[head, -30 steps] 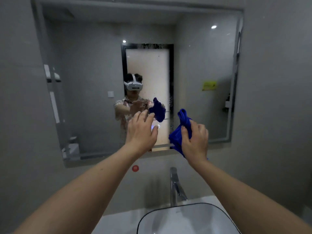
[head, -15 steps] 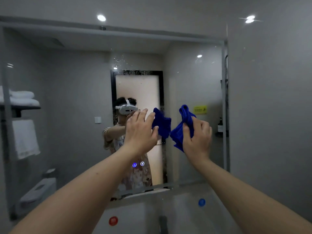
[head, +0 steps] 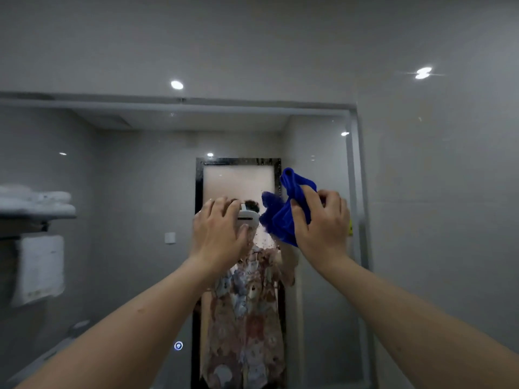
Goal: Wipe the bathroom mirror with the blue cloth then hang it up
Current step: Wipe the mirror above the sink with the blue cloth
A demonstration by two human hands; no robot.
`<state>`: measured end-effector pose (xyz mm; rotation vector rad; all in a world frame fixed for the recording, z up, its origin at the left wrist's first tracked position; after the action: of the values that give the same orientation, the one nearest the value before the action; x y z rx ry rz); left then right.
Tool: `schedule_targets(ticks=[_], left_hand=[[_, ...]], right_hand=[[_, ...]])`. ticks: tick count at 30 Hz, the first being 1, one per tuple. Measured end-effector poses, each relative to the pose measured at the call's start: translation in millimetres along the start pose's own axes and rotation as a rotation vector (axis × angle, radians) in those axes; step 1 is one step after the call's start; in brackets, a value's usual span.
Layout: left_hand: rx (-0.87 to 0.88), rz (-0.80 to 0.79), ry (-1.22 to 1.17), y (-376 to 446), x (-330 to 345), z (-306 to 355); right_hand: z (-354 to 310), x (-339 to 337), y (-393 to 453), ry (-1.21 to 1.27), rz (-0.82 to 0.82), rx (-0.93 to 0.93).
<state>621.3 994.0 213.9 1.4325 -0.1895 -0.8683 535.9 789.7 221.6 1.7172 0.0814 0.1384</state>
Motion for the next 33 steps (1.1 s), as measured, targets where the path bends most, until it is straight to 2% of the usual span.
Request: schedule_targets(ticks=[8, 14, 15, 18, 19, 20, 25, 29, 31, 33], left_hand=[[0.033, -0.039, 0.15, 28.1, 41.9, 31.5], [0.07, -0.004, 0.195, 52.4, 46.3, 34.8], [0.069, 0.005, 0.205, 56.4, 47.0, 34.1], [0.089, 0.026, 0.197, 64.5, 50.2, 32.1], [0.101, 0.032, 0.188, 66.1, 51.5, 32.0], [0.117, 0.037, 0.182, 67.8, 52.9, 32.4], [0.187, 0.07, 0.179, 74.8, 57.1, 35.7], [0.213, 0.09, 0.177, 77.3, 61.3, 38.4], [0.234, 0.101, 0.179, 79.1, 65.4, 42.0], [0.246, 0.106, 0.183, 82.2, 70.5, 45.5]], right_hand=[[41.5, 12.4, 51.6, -0.018, 0.056, -0.055], [41.0, 38.5, 92.3, -0.111, 0.149, -0.067], [39.2, 56.1, 95.9, -0.13, 0.084, -0.084], [42.3, 141.7, 78.6, -0.286, -0.375, -0.165], [46.6, 164.6, 65.8, -0.321, -0.458, -0.187], [49.4, 177.5, 57.2, -0.331, -0.462, -0.202], [51.5, 171.8, 51.0, -0.296, -0.216, -0.179], [52.9, 148.3, 46.3, -0.243, 0.053, -0.234], [57.5, 148.4, 48.0, -0.263, 0.073, -0.24], [60.6, 157.0, 53.7, -0.294, -0.018, -0.224]])
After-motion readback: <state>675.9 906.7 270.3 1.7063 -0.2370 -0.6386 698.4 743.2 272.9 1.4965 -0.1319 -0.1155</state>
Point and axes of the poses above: each hand's wrist, its own y-axis towards the middle knuckle, its own x-axis out of the palm, z = x × y, the point moved 10 cm from there along y, towards the middle knuckle, and after that the axes turned 15 degrees about -y, right-handed, at the moved point
